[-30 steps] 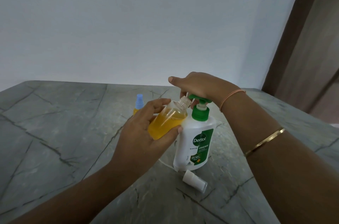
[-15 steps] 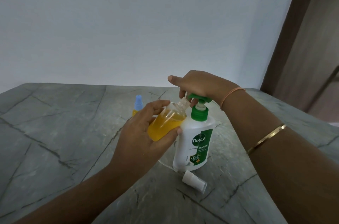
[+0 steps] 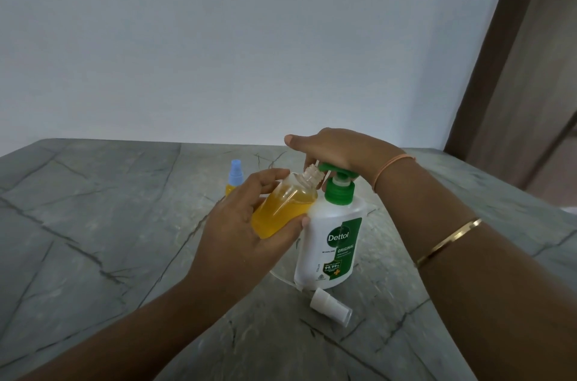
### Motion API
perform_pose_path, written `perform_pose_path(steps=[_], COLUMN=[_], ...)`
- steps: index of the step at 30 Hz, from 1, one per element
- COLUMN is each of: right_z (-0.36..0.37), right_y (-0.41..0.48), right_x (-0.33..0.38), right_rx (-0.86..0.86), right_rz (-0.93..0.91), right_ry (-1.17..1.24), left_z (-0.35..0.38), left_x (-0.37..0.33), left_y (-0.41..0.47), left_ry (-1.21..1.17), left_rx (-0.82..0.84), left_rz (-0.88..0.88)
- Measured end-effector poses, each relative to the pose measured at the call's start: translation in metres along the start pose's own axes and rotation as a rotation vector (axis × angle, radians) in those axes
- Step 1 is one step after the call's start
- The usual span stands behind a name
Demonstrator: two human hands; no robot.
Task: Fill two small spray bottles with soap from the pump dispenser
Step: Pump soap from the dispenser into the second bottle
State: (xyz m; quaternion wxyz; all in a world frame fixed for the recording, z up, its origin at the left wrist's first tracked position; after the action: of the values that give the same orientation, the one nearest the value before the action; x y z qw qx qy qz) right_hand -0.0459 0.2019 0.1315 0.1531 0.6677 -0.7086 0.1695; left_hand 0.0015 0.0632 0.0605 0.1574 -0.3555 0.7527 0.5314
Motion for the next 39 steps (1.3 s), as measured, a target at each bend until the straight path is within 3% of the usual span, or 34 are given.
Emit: perform_pose_path(steps=[7,39], right_z=[-0.011,0.001], right_y=[0.002,0.007], right_x=[0.003,-0.004], right_rx=[-0.055,-0.018], right_rz=[-0.048,-0.022], right_ry=[-0.003,0.001], left_z=[0.003,0.002], left_x=[0.001,0.002], left_y=[0.001,0.002], left_ry=[0.023,0.02], left_rx=[0.004,-0.01], left_rz=[-0.002,-0.013])
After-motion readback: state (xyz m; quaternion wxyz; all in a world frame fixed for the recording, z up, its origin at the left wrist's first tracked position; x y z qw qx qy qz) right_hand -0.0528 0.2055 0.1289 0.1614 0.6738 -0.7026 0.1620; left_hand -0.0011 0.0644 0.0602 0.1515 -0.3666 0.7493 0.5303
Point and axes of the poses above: each hand's wrist, its own y-axis towards the middle knuckle, its own z-axis out of the palm, x = y × z, the point moved 6 cm from there along y, towards the middle knuckle, and after that the axes turned 1 degree about -z, right-handed, at the moved point
